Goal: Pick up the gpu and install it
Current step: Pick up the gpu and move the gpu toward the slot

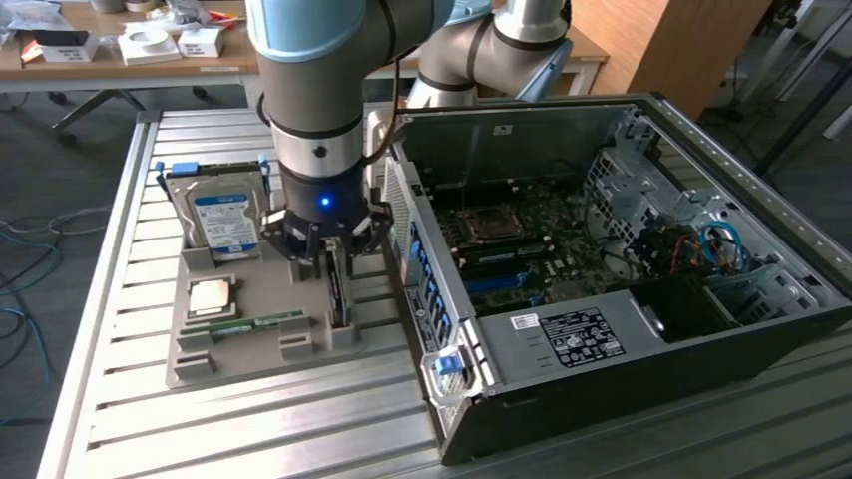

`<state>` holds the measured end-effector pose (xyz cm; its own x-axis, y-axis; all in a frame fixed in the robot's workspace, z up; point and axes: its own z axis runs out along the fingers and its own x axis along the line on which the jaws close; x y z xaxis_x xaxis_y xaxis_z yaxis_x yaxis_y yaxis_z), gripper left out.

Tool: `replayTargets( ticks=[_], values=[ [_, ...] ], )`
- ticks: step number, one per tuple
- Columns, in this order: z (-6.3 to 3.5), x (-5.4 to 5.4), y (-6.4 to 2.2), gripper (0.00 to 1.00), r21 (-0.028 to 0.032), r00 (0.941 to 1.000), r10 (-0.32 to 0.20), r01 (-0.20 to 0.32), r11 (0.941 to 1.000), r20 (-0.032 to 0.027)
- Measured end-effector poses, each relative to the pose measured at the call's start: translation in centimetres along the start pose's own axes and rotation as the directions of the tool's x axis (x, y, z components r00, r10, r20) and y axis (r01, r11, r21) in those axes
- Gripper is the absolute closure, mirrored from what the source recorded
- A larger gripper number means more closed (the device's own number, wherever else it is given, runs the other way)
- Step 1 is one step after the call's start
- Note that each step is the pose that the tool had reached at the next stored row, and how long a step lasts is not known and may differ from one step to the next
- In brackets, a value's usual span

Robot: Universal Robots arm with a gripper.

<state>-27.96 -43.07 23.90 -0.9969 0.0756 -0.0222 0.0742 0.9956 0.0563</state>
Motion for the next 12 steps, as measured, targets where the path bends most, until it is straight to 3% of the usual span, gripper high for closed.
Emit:
replayTargets(
  ticks=[12],
  values=[
    [0.32,0.02,0.07,0.57,0.0,1.0,0.0,0.0,1.0,-0.0004]
  ],
)
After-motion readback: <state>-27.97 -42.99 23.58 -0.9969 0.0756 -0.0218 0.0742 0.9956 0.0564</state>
